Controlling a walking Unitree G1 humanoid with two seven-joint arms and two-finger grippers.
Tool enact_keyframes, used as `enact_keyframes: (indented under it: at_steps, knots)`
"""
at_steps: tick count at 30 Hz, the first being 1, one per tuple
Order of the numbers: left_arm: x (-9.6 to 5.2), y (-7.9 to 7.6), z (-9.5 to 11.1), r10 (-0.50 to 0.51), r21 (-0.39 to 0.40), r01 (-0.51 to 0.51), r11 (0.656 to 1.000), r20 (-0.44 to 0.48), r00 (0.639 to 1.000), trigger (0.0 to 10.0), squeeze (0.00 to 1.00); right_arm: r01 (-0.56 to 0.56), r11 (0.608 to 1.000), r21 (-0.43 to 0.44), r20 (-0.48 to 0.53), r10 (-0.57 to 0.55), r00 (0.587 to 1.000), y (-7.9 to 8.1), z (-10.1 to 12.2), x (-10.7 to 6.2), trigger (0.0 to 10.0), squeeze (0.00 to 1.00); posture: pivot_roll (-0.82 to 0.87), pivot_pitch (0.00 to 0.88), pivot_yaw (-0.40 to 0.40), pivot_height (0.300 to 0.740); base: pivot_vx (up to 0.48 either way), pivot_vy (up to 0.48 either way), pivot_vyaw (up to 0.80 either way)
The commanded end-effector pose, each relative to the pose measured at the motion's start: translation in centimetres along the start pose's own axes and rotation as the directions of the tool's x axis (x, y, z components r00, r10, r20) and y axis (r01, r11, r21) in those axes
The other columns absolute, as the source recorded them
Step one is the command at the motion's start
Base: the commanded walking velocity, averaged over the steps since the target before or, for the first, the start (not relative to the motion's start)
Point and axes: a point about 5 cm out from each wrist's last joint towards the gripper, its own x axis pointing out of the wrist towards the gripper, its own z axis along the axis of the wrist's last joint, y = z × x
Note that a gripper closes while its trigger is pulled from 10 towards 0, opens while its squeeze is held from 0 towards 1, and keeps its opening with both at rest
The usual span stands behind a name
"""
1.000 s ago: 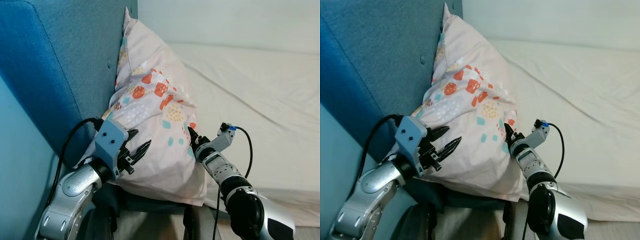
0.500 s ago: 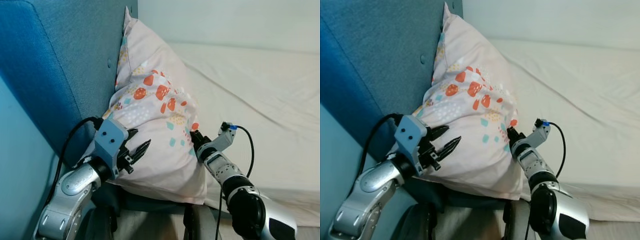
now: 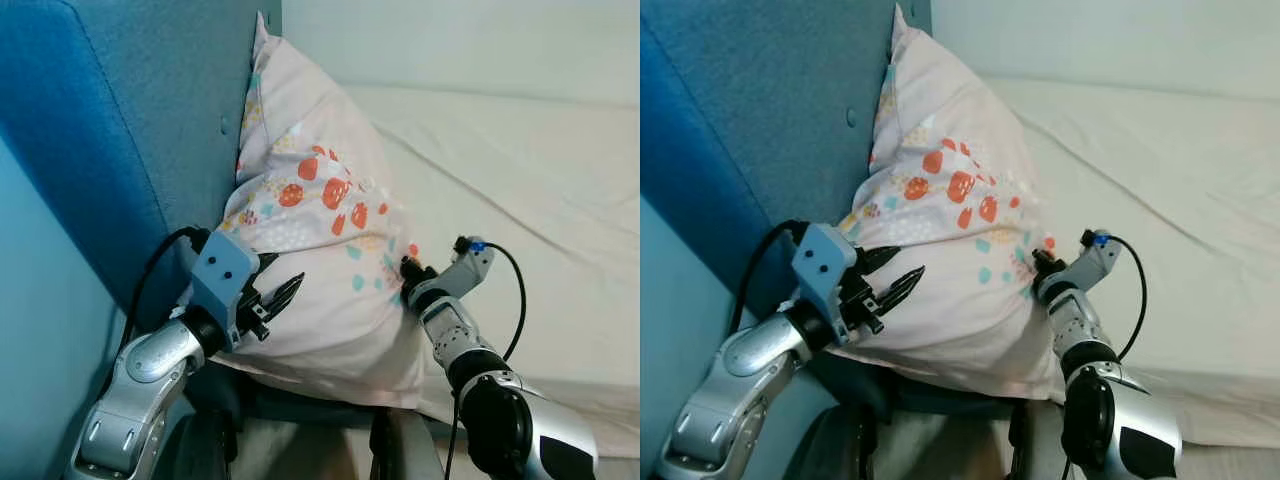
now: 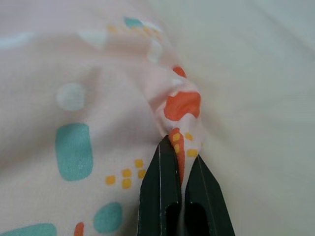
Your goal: Clean up the room
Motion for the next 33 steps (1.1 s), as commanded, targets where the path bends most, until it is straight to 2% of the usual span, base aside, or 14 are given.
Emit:
enact_keyframes:
  at_steps: [1,2,4,7,13,15,16,18,23,24,28,30,33]
  knots:
    - [0.0,0.5,-0.2,0.014,0.019,-0.013,1.0,-0.009,1.0,10.0,0.0,-0.013,0.999,-0.035,0.082,0.016,0.997,0.7,1.5,0.3,0.0,0.0,0.2,0.181,-0.067,0.562,0.0,0.0,0.0]
    - [0.0,0.6,-0.2,0.018,0.024,-0.018,1.0,-0.007,1.0,10.0,0.0,-0.026,0.997,-0.067,0.099,0.032,0.995,1.3,1.6,0.4,0.0,0.0,0.2,0.176,-0.064,0.562,0.0,0.0,0.0]
    - [0.0,0.6,-0.2,0.018,0.024,-0.018,1.0,-0.007,1.0,10.0,0.0,-0.026,0.997,-0.067,0.099,0.032,0.995,1.3,1.6,0.4,0.0,0.0,0.2,0.176,-0.064,0.562,0.0,0.0,0.0]
    - [0.2,1.1,0.0,0.035,0.035,-0.035,0.999,0.003,0.999,10.0,0.0,-0.052,0.99,-0.13,0.146,0.071,0.987,2.9,1.7,0.4,0.0,0.0,0.2,0.173,-0.065,0.562,0.0,0.0,0.0]
    - [0.2,1.3,0.1,0.043,0.043,-0.044,0.998,0.007,0.999,10.0,0.0,-0.051,0.987,-0.15,0.173,0.077,0.982,3.5,1.7,0.4,0.0,0.0,0.2,0.172,-0.065,0.562,0.0,0.0,0.0]
    - [0.2,1.5,-0.1,0.047,0.05,-0.047,0.998,0.005,0.999,10.0,0.0,-0.079,0.976,-0.201,0.198,0.12,0.973,5.0,1.5,0.4,0.0,0.0,0.2,0.174,-0.062,0.562,0.0,0.0,0.0]
    - [0.2,1.5,-0.1,0.047,0.05,-0.047,0.998,0.005,0.999,10.0,0.0,-0.079,0.976,-0.201,0.198,0.12,0.973,5.0,1.5,0.4,0.0,0.0,0.2,0.174,-0.062,0.562,0.0,0.0,0.0]
    - [0.3,1.7,-0.1,0.055,0.062,-0.055,0.997,0.005,0.998,10.0,0.0,-0.102,0.965,-0.241,0.236,0.16,0.959,6.5,1.6,0.3,0.0,0.0,0.2,0.176,-0.063,0.562,0.0,0.0,0.0]
    - [0.2,2.1,0.0,0.065,0.076,-0.065,0.995,0.006,0.998,10.0,0.0,-0.11,0.948,-0.299,0.277,0.197,0.94,8.0,1.9,0.1,0.0,0.0,0.2,0.177,-0.063,0.562,0.0,0.0,0.0]
    - [0.2,2.3,-0.1,0.069,0.083,-0.069,0.994,0.005,0.998,10.0,0.0,-0.117,0.935,-0.333,0.299,0.223,0.928,8.9,1.9,0.0,0.0,0.0,0.2,0.177,-0.062,0.562,0.0,0.0,0.0]
    - [0.1,2.3,-0.1,0.069,0.085,-0.069,0.994,0.004,0.998,10.0,0.0,-0.12,0.932,-0.343,0.304,0.231,0.924,9.1,1.9,-0.1,0.0,0.0,0.2,0.177,-0.061,0.562,0.0,0.0,0.0]
    - [0.1,2.4,-0.2,0.066,0.091,-0.066,0.994,0.0,0.998,10.0,0.0,-0.128,0.923,-0.363,0.321,0.252,0.913,10.0,1.8,-0.3,0.0,0.0,0.2,0.175,-0.061,0.562,0.0,0.0,0.0]
    - [0.1,2.3,-0.2,0.064,0.094,-0.063,0.994,-0.002,0.998,10.0,0.0,-0.129,0.919,-0.372,0.33,0.261,0.907,10.3,1.8,-0.4,0.0,0.0,0.2,0.175,-0.061,0.562,0.0,0.0,0.0]
